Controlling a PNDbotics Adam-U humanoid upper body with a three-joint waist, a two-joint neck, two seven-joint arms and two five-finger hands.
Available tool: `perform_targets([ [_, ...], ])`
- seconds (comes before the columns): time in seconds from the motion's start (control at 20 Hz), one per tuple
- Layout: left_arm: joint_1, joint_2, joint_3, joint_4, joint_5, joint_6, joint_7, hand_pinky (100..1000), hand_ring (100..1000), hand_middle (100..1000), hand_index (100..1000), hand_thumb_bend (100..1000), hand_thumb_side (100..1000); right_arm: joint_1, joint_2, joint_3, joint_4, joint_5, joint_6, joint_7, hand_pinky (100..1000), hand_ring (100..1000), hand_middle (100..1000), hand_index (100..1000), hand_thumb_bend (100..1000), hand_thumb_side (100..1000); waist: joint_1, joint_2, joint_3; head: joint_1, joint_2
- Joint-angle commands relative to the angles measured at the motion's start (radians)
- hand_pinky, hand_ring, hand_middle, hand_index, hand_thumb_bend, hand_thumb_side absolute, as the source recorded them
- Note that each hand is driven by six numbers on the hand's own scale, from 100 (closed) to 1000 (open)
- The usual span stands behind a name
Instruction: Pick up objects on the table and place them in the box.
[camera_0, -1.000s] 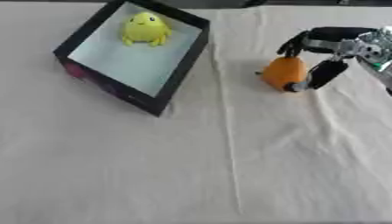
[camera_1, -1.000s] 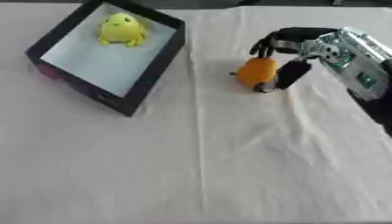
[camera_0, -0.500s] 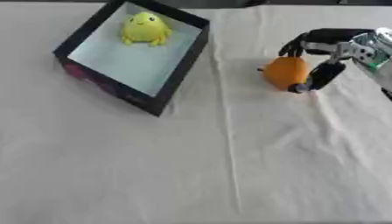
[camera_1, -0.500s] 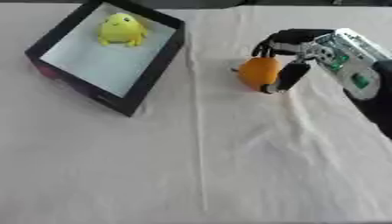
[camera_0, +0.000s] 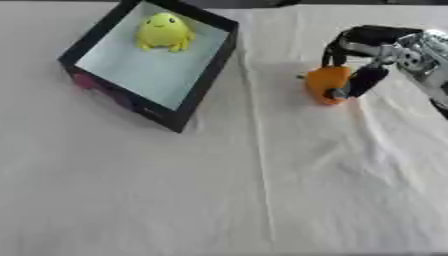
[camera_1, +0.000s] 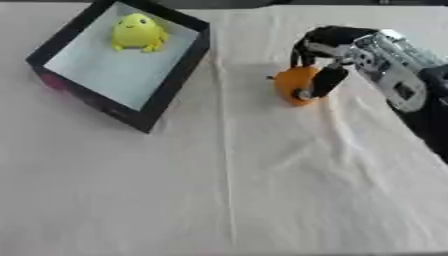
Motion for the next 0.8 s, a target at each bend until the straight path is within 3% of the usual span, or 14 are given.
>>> perform_targets([
  [0.05,-0.005,0.012,0.003,-0.011,0.005,-0.002,-0.003,806,585,780,784,457,641,-0.016,-0.021,-0.009,-0.041,0.04,-0.013,-0.058,747,623,516,617,409,161,0.001,-0.014,0.001,-0.002,-0.001],
  [0.45,-0.005,0.013,0.003,-0.011,0.006,-0.003,-0.008,807,584,778,782,451,644,-0.001,-0.044,-0.02,-0.077,0.018,-0.055,-0.123,710,571,533,627,413,186,-0.001,-0.015,0.0,0.001,-0.001],
  [0.8,-0.005,0.014,0.003,-0.01,0.006,-0.003,-0.009,807,584,777,782,448,647,0.002,-0.072,-0.068,-0.167,-0.027,-0.032,-0.164,694,551,512,604,415,198,-0.003,-0.019,-0.003,0.002,-0.001],
])
